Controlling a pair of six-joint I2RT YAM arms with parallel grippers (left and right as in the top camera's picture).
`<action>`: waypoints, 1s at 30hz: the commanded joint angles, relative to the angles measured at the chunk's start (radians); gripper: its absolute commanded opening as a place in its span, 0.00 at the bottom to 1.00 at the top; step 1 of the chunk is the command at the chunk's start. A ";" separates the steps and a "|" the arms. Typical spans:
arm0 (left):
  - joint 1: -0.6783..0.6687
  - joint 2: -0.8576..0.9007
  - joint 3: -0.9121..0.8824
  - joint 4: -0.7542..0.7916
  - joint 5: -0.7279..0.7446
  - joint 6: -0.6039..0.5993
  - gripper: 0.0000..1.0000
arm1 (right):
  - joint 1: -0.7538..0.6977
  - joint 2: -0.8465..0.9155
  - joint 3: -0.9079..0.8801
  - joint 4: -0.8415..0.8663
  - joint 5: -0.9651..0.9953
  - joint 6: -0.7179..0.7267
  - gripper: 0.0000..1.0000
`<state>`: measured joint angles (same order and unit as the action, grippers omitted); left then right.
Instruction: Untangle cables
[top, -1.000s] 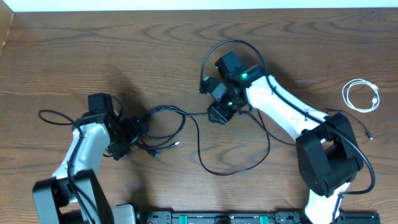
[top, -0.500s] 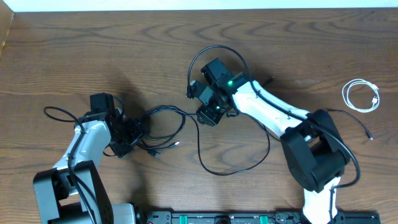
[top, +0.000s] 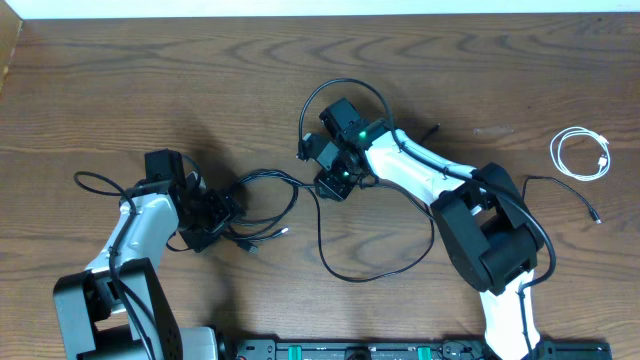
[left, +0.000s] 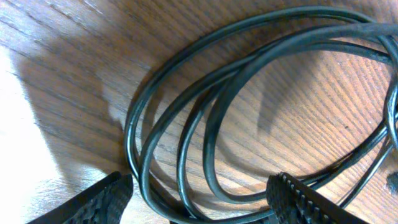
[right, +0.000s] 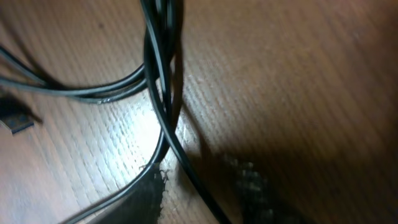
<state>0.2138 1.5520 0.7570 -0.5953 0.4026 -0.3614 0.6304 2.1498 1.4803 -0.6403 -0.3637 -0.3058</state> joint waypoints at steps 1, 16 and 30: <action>-0.002 0.002 -0.001 -0.002 0.044 0.013 0.75 | 0.017 0.073 -0.024 -0.014 0.021 0.010 0.04; -0.002 0.002 -0.001 -0.005 0.063 0.009 0.74 | -0.003 0.034 -0.002 -0.053 0.013 0.014 0.01; -0.006 0.002 0.021 0.057 0.095 -0.018 0.66 | 0.019 -0.062 -0.003 -0.111 0.009 0.013 0.01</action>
<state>0.2138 1.5520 0.7578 -0.5430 0.4805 -0.3702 0.6312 2.1185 1.4849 -0.7509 -0.3584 -0.2985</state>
